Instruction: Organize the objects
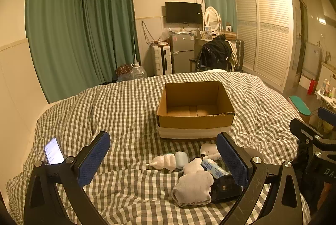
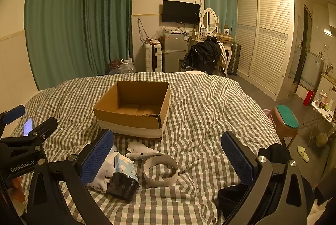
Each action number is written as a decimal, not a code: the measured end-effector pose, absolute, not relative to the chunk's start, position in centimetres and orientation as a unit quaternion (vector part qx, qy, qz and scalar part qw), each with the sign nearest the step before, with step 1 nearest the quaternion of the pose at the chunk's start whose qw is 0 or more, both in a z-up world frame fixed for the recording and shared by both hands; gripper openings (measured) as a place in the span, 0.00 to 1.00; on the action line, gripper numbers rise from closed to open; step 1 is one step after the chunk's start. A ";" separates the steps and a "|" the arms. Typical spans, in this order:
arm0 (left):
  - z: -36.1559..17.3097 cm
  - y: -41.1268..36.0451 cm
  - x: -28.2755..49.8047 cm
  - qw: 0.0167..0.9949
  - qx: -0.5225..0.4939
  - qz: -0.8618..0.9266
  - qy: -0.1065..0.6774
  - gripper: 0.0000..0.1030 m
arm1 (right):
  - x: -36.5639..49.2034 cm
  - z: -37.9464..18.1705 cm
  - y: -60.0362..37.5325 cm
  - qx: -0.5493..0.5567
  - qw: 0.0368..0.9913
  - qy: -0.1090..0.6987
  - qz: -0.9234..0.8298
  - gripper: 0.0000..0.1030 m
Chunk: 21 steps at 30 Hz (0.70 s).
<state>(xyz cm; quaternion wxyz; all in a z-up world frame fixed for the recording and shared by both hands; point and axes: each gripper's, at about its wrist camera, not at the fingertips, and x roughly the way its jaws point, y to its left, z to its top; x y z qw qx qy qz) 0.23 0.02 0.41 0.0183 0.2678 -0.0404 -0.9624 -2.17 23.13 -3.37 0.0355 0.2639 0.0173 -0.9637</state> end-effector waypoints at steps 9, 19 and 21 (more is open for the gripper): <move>0.2 0.0 0.0 0.019 0.271 -0.962 -0.041 1.00 | -2.4 -3.5 23.1 0.270 0.037 0.019 -0.962 1.00; 0.0 0.0 0.0 0.020 0.272 -0.961 -0.040 1.00 | -2.2 -3.3 23.2 0.266 0.037 0.016 -0.963 1.00; 0.0 0.0 0.0 0.020 0.273 -0.961 -0.039 1.00 | -2.2 -3.3 23.2 0.266 0.038 0.015 -0.963 1.00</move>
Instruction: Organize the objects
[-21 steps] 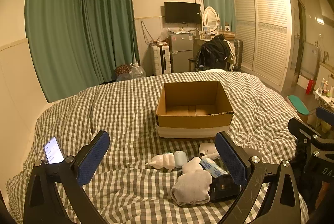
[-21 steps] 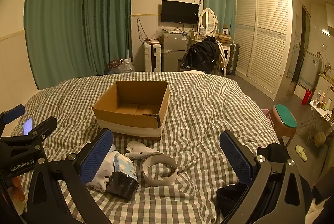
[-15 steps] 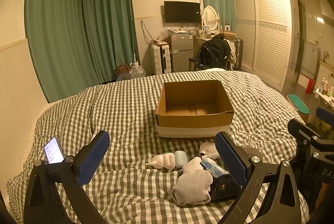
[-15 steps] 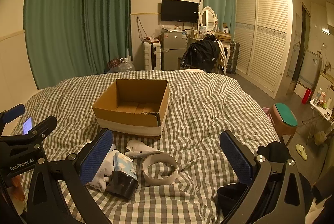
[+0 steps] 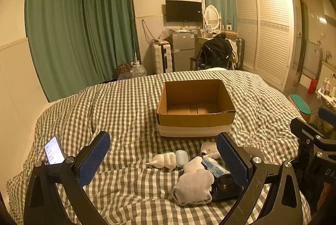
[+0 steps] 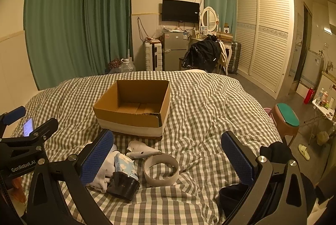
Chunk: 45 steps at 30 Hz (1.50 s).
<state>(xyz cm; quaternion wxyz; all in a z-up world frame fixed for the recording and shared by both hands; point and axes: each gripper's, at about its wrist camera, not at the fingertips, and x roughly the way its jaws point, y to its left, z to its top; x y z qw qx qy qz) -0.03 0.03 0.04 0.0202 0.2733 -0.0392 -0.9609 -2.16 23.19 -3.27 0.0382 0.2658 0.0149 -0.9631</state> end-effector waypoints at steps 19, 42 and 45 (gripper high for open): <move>-0.3 -0.5 0.3 0.023 0.276 -0.960 -0.033 1.00 | -2.1 -3.4 22.7 0.270 0.045 0.021 -0.962 1.00; -1.2 -0.2 -0.2 0.021 0.292 -0.955 -0.036 1.00 | -2.5 -4.1 22.6 0.282 0.049 0.019 -0.958 1.00; -1.3 -0.1 -0.2 0.020 0.293 -0.955 -0.035 1.00 | -2.5 -4.2 22.6 0.284 0.049 0.017 -0.957 1.00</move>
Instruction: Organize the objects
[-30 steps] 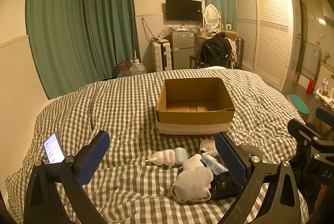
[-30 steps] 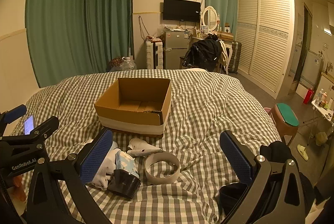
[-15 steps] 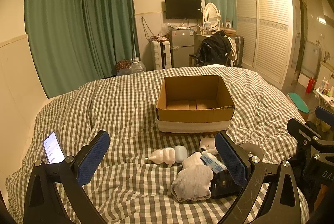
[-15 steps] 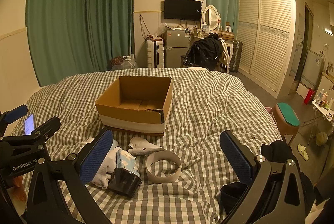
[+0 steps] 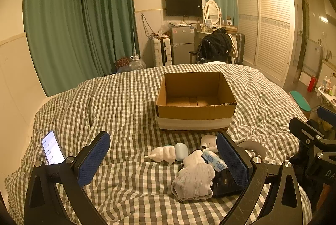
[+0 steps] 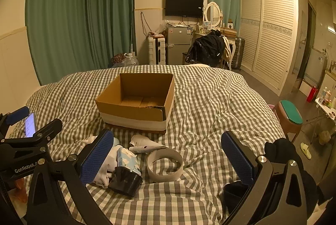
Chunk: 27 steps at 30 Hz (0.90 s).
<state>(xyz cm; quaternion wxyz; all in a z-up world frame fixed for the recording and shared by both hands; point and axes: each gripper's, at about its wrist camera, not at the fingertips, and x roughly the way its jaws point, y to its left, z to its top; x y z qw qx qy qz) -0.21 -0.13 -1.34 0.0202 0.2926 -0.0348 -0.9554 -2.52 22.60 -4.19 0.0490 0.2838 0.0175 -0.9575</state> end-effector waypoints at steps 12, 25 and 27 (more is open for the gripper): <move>-2.2 0.2 -0.8 0.006 0.311 -0.950 -0.033 1.00 | -2.9 -4.6 23.1 0.290 0.048 0.012 -0.956 1.00; -9.1 1.7 -3.3 -0.009 0.413 -0.908 -0.077 1.00 | -6.1 -10.7 23.5 0.396 0.032 0.037 -0.917 1.00; -10.2 2.2 -3.7 -0.014 0.427 -0.900 -0.086 1.00 | -6.8 -12.4 23.6 0.421 0.030 0.043 -0.905 1.00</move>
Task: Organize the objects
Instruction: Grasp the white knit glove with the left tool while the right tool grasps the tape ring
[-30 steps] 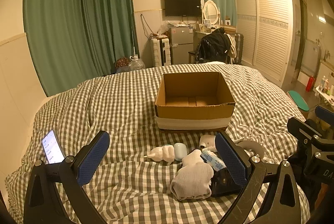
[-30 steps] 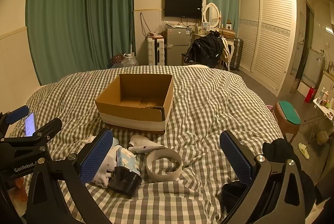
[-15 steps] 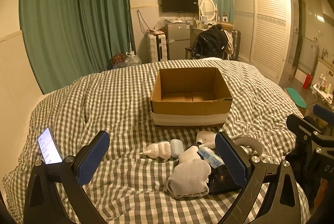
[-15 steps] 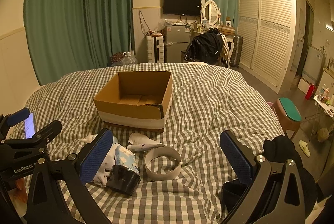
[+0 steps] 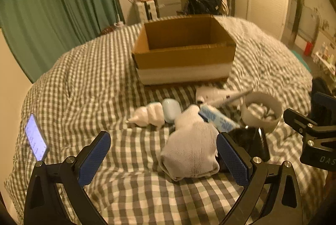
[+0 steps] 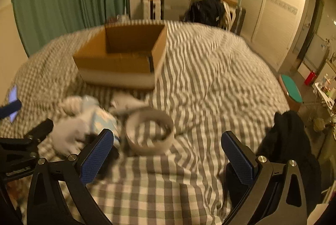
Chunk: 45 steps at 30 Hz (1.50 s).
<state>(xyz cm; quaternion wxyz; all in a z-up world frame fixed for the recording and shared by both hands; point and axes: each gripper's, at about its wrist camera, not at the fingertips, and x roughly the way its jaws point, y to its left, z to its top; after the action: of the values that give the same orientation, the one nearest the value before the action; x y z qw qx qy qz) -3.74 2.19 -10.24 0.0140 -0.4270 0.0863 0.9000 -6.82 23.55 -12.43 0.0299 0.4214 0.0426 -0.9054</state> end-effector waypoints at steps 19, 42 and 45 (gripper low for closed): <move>-16.4 3.2 -8.4 0.091 -0.532 0.840 0.047 1.00 | -14.0 -19.2 22.7 0.534 0.059 -0.004 -0.843 0.92; -14.0 3.5 -6.4 0.141 -0.519 0.842 0.026 0.57 | -12.1 -15.2 22.7 0.485 0.064 -0.011 -0.872 0.80; -12.7 3.1 -5.9 0.130 -0.504 0.854 0.023 0.57 | -11.1 -13.6 22.5 0.468 0.065 -0.006 -0.881 0.80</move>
<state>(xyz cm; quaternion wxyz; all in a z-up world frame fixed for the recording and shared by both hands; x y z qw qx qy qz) -5.88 3.10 -12.72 0.1302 -0.5035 0.0232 0.8538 -11.13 22.49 -13.58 0.0649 0.4681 -0.0060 -0.8813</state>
